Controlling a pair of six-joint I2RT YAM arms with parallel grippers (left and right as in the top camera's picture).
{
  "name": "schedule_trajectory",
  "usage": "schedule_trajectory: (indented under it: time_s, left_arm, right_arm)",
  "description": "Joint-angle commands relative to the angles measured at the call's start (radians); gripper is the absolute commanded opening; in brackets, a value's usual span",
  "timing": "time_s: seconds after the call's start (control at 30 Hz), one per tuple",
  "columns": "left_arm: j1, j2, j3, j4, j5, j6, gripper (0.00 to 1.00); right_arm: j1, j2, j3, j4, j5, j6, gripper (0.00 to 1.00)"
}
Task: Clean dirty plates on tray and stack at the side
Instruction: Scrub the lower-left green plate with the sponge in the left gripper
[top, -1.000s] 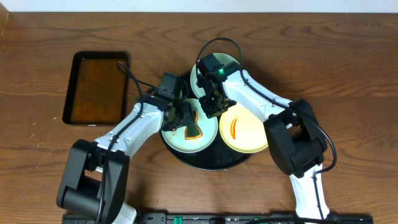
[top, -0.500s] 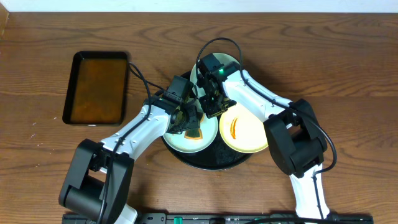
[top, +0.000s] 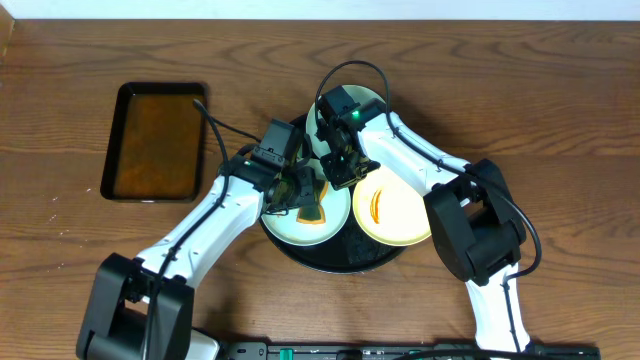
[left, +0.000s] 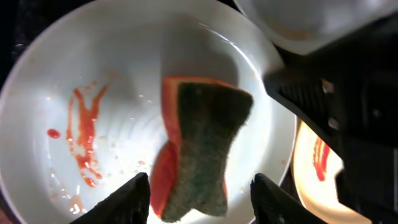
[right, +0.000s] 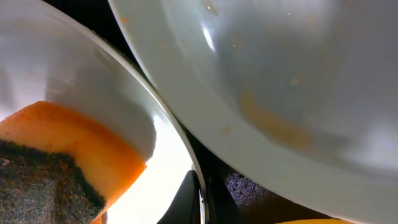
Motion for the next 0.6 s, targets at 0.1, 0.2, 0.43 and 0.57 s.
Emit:
schedule_trajectory:
  time_s: [0.1,0.2,0.43,0.57]
  left_arm:
    - [-0.019,0.061,-0.004,0.017,0.018,0.055,0.55]
    - [-0.019,0.088,-0.004,0.025,0.018,0.083,0.55]
    - [-0.019,0.133,-0.004,0.048,-0.019,0.086,0.55]
    - [-0.019,0.134,-0.004,0.056,-0.019,0.086,0.53]
  right_arm:
    - [0.003,0.003,-0.006,0.014,0.017,0.019,0.02]
    - [0.003,0.003,-0.006,0.014,0.017,0.019,0.02]
    - [0.003,0.003,-0.006,0.014,0.017,0.019,0.02]
    - [0.003,0.003,-0.006,0.015,0.017,0.019,0.02]
